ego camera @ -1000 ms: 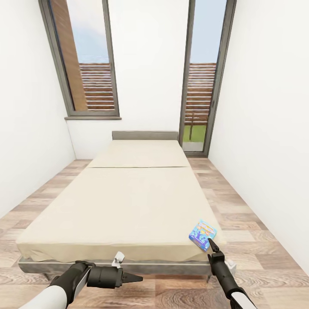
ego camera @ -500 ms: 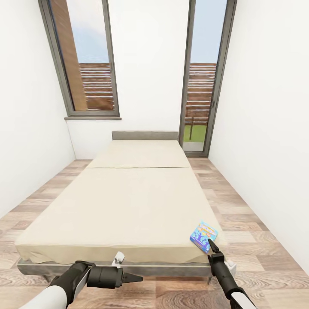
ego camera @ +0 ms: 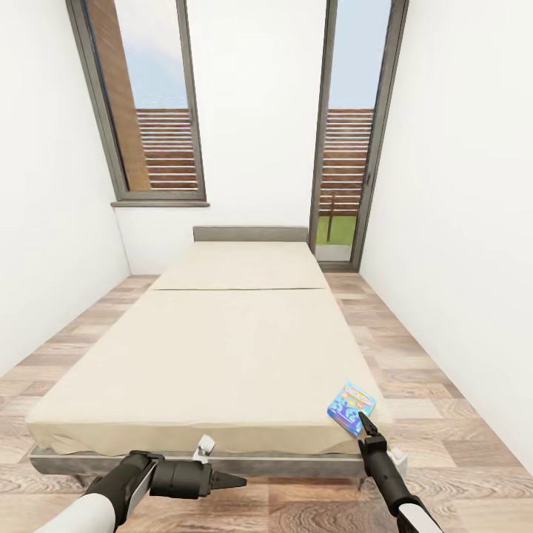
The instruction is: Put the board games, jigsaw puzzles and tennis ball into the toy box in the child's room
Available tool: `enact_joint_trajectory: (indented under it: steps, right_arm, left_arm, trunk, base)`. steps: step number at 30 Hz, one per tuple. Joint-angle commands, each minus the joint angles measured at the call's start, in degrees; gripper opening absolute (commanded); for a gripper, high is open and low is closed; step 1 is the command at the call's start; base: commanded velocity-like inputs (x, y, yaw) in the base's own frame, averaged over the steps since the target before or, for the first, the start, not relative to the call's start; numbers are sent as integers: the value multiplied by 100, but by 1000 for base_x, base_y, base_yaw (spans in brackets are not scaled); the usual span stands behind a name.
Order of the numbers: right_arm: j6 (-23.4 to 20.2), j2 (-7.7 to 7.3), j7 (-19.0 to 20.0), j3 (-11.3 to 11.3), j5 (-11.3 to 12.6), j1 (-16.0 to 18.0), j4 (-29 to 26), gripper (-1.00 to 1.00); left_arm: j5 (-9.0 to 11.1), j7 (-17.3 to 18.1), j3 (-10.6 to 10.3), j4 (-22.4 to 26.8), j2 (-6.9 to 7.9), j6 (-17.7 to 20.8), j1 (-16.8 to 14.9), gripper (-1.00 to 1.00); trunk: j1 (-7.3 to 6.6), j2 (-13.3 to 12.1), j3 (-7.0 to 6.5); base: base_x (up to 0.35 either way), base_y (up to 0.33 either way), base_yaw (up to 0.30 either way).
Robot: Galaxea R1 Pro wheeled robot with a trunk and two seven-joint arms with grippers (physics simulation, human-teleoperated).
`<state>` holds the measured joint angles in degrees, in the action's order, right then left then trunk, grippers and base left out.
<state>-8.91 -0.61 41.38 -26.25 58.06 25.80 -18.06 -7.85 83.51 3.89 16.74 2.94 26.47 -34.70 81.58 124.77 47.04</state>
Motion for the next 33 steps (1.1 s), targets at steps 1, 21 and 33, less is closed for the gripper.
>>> enact_joint_trajectory:
  steps: [1,21,33]
  right_arm:
    - [-58,0,18,-12,56,4,4,100]
    - [-58,0,11,-12,56,4,4,100]
    - [-58,0,11,-12,56,4,4,100]
  left_arm:
    - [-58,34,42,5,-4,60,-2,100]
    - [-58,34,43,5,-4,60,-2,100]
    - [-58,34,42,5,-4,60,-1,100]
  trunk:
    - [-1,2,6]
    - [-1,2,6]
    - [-1,2,6]
  base:
    - [0,6,0]
    - [0,20,0]
    - [-37,20,0]
